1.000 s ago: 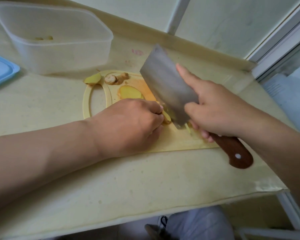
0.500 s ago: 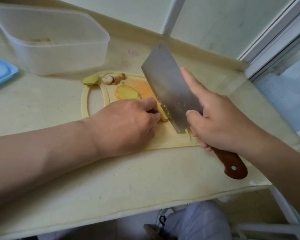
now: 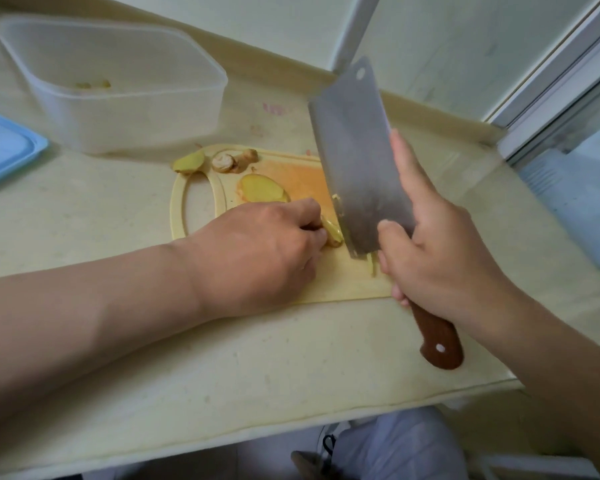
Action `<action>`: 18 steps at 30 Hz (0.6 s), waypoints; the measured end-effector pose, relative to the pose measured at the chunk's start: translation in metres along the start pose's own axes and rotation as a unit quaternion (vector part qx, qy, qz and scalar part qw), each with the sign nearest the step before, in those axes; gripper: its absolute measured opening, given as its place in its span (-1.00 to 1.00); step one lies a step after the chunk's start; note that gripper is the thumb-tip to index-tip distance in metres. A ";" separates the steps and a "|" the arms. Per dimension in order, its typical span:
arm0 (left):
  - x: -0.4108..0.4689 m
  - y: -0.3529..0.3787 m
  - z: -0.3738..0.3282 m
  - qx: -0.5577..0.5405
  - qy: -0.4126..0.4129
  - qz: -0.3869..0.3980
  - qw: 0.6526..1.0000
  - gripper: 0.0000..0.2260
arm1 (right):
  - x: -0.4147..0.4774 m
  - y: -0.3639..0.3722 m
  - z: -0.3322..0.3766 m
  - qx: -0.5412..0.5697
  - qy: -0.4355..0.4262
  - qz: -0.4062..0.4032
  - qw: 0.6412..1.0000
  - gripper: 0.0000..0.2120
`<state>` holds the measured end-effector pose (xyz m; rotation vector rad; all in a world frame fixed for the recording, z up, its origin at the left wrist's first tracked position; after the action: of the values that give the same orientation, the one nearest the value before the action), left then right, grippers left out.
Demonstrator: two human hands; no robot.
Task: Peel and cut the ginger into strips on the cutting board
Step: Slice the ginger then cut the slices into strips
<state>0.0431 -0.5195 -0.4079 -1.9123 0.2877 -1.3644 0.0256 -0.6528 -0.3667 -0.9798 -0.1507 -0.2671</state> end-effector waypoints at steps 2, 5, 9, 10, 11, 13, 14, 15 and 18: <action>0.000 -0.001 0.000 0.004 0.001 -0.004 1.000 -0.70 | -0.006 -0.003 -0.001 -0.003 0.010 0.014 1.000 -0.16; -0.001 0.001 0.002 -0.006 -0.006 0.003 1.000 -0.68 | 0.001 -0.002 0.002 -0.036 -0.003 0.053 0.998 -0.16; 0.000 0.001 0.002 -0.005 -0.004 0.007 1.000 -0.70 | 0.022 0.010 0.011 -0.078 -0.001 0.107 0.991 -0.13; 0.000 0.001 0.002 -0.005 -0.003 0.009 1.000 -0.70 | 0.029 0.014 0.013 -0.078 0.004 0.110 0.991 -0.12; 0.000 0.002 0.002 -0.005 -0.003 0.010 1.000 -0.69 | 0.035 0.017 0.014 -0.076 0.006 0.107 0.991 -0.12; 0.000 0.002 0.002 -0.003 -0.005 0.014 1.000 -0.67 | 0.043 0.023 0.019 -0.070 0.004 0.095 0.993 -0.12; -0.001 0.002 0.002 -0.002 -0.005 0.015 1.000 -0.67 | 0.043 0.024 0.021 -0.062 0.001 0.086 0.994 -0.11; -0.001 0.002 0.002 -0.002 -0.004 0.016 1.000 -0.66 | 0.040 0.023 0.021 -0.051 0.001 0.074 0.996 -0.11; -0.001 0.002 0.002 -0.005 -0.005 0.016 1.000 -0.64 | 0.020 0.011 0.010 -0.013 0.017 0.036 0.999 -0.13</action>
<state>0.0447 -0.5195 -0.4103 -1.9136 0.3187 -1.3339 0.0482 -0.6419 -0.3648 -1.0032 -0.0801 -0.2195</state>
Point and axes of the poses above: each hand's wrist, its own x-axis towards the middle knuckle, its own y-axis out of the palm, z = x × y, the point moved 8 cm from there along x, towards the middle knuckle, and after that the axes turned 15 degrees about -z, right-handed, at the moved point
